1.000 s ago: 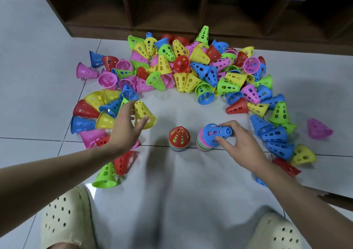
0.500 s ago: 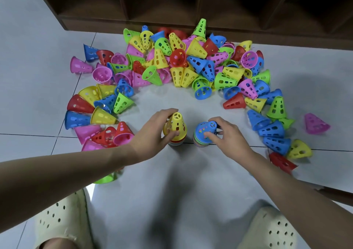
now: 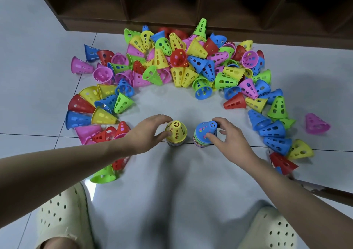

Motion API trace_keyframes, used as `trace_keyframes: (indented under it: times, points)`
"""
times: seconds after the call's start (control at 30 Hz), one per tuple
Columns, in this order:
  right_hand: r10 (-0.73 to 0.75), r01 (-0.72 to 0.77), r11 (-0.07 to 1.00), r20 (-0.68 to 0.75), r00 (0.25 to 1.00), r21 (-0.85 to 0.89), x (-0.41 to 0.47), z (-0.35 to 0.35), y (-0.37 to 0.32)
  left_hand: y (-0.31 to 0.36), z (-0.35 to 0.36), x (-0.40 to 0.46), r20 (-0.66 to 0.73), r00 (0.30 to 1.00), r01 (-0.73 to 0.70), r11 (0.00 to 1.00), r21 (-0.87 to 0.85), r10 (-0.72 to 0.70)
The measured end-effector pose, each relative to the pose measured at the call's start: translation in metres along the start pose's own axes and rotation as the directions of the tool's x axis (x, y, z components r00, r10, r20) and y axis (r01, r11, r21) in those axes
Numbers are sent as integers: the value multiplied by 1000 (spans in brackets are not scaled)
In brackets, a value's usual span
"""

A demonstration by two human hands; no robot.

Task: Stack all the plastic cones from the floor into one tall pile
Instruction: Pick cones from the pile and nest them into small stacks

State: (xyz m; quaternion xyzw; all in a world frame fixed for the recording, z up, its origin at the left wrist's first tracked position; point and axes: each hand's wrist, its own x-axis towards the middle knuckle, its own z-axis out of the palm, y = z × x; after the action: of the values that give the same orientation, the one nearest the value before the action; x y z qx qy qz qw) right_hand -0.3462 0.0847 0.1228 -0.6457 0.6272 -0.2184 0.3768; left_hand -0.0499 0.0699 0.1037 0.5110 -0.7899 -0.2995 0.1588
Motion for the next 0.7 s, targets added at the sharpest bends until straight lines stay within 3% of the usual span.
trace_keyframes:
  times: [0.1,0.17,0.27,0.4,0.53,0.6,0.7]
  points:
    - [-32,32,999,-32,999,-10,-1,1,-6,-19,-11,-8,-142,950,296,945,140,-276]
    - [-58,58,998,-46,997,-15,0,2,-10,-36,-20,-12,-135,830,556,784,277,-542]
    - [-64,64,998,-48,997,0,3,3,-16,-64,-30,-21,-68,667,707,601,372,-742]
    - [-59,59,998,-69,996,-6,5,4,-14,-80,-30,-24,26,602,703,545,457,-798]
    - [-52,55,998,-109,993,20,1,-7,-2,-66,-26,-15,63,603,660,541,522,-796]
    - [-38,43,999,-143,989,27,-3,-21,11,-62,-24,-12,53,617,671,560,486,-785]
    - [25,-34,998,-138,990,-61,-14,-45,38,-52,-24,-8,4,685,693,654,301,-728]
